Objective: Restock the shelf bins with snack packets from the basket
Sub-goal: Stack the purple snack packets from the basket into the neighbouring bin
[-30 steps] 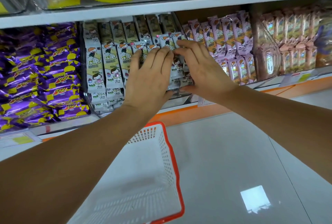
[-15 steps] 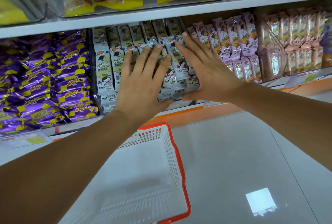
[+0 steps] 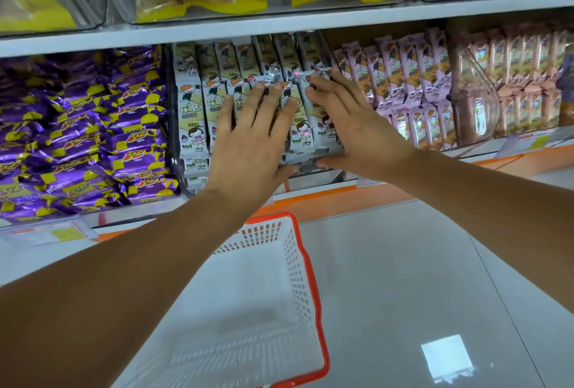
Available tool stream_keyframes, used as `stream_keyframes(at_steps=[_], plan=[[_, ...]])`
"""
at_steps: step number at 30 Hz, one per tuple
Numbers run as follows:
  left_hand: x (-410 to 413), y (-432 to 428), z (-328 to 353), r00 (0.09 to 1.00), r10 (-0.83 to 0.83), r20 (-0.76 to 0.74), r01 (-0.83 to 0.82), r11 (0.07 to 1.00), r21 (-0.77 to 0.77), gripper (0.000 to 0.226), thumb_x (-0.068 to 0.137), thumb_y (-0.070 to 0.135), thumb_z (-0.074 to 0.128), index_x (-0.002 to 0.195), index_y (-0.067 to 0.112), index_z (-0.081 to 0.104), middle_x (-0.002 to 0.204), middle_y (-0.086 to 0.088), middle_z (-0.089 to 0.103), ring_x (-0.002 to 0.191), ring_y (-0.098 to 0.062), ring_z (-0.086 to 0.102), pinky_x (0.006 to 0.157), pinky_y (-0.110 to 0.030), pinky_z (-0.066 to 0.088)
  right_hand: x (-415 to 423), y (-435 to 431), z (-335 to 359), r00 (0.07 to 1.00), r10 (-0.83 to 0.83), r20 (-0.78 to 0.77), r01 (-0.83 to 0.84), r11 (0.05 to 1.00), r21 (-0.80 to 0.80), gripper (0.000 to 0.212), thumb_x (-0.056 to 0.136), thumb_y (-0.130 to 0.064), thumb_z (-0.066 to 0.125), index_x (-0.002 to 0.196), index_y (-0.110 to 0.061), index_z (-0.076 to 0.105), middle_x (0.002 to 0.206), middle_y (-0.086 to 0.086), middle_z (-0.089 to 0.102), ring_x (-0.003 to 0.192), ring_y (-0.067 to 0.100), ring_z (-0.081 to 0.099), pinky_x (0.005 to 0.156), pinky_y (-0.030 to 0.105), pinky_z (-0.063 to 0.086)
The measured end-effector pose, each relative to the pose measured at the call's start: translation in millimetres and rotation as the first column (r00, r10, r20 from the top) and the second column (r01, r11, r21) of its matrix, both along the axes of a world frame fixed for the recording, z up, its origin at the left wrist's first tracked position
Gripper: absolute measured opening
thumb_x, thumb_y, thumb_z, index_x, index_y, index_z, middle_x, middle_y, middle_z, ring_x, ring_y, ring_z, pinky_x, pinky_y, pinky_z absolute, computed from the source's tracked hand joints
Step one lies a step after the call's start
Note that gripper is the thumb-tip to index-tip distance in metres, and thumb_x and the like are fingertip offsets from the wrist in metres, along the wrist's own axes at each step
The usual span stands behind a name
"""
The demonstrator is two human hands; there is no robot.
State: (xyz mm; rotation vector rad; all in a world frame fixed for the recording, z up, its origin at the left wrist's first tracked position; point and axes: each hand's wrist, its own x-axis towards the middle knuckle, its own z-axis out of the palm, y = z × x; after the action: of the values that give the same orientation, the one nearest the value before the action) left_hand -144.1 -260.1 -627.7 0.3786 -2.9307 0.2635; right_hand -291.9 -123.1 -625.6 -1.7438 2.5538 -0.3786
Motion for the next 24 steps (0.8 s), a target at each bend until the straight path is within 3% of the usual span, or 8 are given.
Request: stream_keyframes(at_steps=[2,4,7,10,12,18,24], plan=[[0,2,-1,1.000,-0.003,-0.012,0.003,1.000,-0.001,0.092,0.081,0.059,0.064,0.151,0.015,0.022,0.158,-0.010,0.024,0.147,-0.031,0.018,0.117,-0.055,0.018,0,3,-2,1.000,0.007,-0.023,-0.008,1.000,-0.017,0.100,0.067,-0.033,0.086,0.146,-0.006,0.031,0.157,0.009,0.024,0.149,0.028,0.007,0.118,0.044,0.023],[1,2,-1,1.000,-0.012,-0.018,0.012,1.000,0.008,0.095,0.081,0.060,0.062,0.152,0.013,0.020,0.158,-0.010,0.023,0.147,-0.031,0.018,0.118,-0.054,0.016,2,3,-2,1.000,0.016,-0.020,-0.015,1.000,0.006,0.105,0.067,-0.037,0.085,0.149,-0.008,0.026,0.159,0.007,0.020,0.150,0.027,0.004,0.120,0.046,0.019],[11,-3,4,0.999,-0.013,-0.044,0.014,1.000,0.024,0.104,0.077,0.063,0.061,0.153,0.009,0.016,0.159,-0.012,0.020,0.148,-0.030,0.015,0.119,-0.053,0.010,5,7,4,1.000,0.010,0.003,-0.010,1.000,0.015,0.118,0.065,-0.057,0.077,0.155,-0.013,0.013,0.162,0.004,0.007,0.150,0.024,-0.003,0.121,0.050,0.011],[36,-21,11,0.998,-0.009,-0.069,0.012,0.999,0.032,0.106,0.073,0.065,0.060,0.152,0.006,0.020,0.158,-0.015,0.022,0.147,-0.032,0.018,0.119,-0.054,0.010,15,11,16,0.999,0.043,-0.016,-0.044,0.998,-0.037,0.115,0.069,-0.071,0.062,0.155,-0.014,0.012,0.163,0.004,0.005,0.150,0.021,-0.002,0.122,0.043,0.003],[55,-36,12,0.999,-0.005,-0.054,0.006,0.999,0.033,0.106,0.072,0.065,0.061,0.152,0.006,0.023,0.158,-0.014,0.023,0.147,-0.032,0.019,0.119,-0.056,0.012,22,5,23,0.995,0.082,-0.052,-0.085,0.995,-0.047,0.110,0.073,-0.071,0.058,0.155,-0.012,0.014,0.163,0.006,0.009,0.150,0.021,0.001,0.122,0.038,0.000],[71,-53,2,0.998,-0.043,0.036,0.042,0.999,0.027,0.108,0.070,0.061,0.071,0.154,0.017,0.019,0.160,-0.008,0.020,0.148,-0.029,0.016,0.117,-0.058,0.016,43,-39,22,0.980,0.124,-0.158,-0.112,0.990,0.081,0.105,0.074,-0.060,0.071,0.154,-0.017,0.018,0.162,0.009,0.013,0.150,0.026,0.009,0.119,0.040,0.000],[63,-51,-3,0.998,-0.012,-0.066,0.018,0.996,0.087,0.106,0.069,0.057,0.075,0.153,0.017,0.023,0.160,-0.007,0.022,0.148,-0.028,0.018,0.116,-0.060,0.015,57,-48,15,0.970,0.052,-0.239,-0.042,0.998,0.048,0.108,0.067,-0.067,0.071,0.150,-0.013,0.029,0.158,0.011,0.023,0.147,0.029,0.019,0.118,0.045,0.011]])
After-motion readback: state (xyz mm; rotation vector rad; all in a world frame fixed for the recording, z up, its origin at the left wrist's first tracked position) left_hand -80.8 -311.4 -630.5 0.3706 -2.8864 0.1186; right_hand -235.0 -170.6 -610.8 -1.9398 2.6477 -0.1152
